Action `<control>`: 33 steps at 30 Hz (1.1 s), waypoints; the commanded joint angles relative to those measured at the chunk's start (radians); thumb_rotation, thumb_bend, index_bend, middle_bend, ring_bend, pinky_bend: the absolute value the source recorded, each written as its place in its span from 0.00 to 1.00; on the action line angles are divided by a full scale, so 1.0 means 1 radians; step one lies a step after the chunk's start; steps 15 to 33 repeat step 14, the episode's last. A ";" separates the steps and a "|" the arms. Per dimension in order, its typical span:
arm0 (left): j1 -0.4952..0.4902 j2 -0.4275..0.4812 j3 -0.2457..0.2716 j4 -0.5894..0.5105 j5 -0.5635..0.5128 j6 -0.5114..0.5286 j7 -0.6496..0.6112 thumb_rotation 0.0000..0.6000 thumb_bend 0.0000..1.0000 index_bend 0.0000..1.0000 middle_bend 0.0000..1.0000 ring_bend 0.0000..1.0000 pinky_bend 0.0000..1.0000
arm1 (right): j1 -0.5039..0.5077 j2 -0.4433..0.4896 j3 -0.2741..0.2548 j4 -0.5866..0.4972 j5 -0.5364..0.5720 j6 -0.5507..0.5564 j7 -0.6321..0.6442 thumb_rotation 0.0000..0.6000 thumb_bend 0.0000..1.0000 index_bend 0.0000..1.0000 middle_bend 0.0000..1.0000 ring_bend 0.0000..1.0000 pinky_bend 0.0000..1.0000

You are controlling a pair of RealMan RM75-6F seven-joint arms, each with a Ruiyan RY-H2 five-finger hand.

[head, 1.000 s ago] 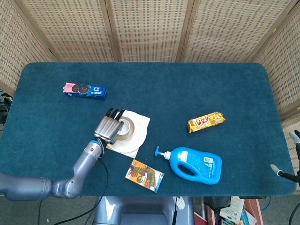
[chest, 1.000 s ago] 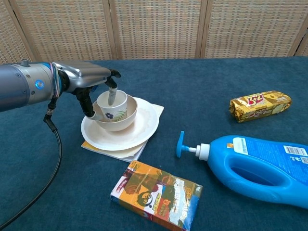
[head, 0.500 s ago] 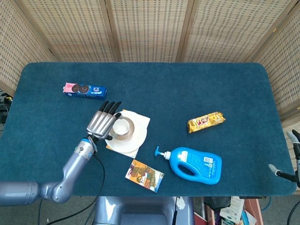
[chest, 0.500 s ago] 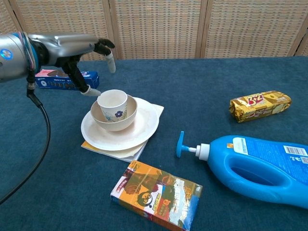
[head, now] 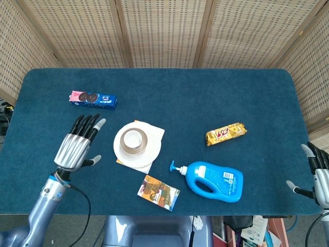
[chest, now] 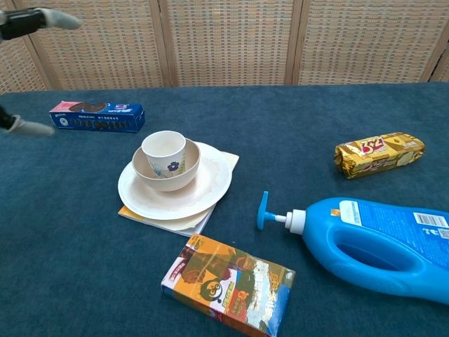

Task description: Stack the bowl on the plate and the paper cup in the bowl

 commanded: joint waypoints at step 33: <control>0.310 -0.012 0.137 0.177 0.164 0.220 -0.135 1.00 0.09 0.01 0.00 0.00 0.00 | 0.042 -0.090 -0.019 0.008 -0.038 -0.020 -0.250 1.00 0.13 0.00 0.00 0.00 0.00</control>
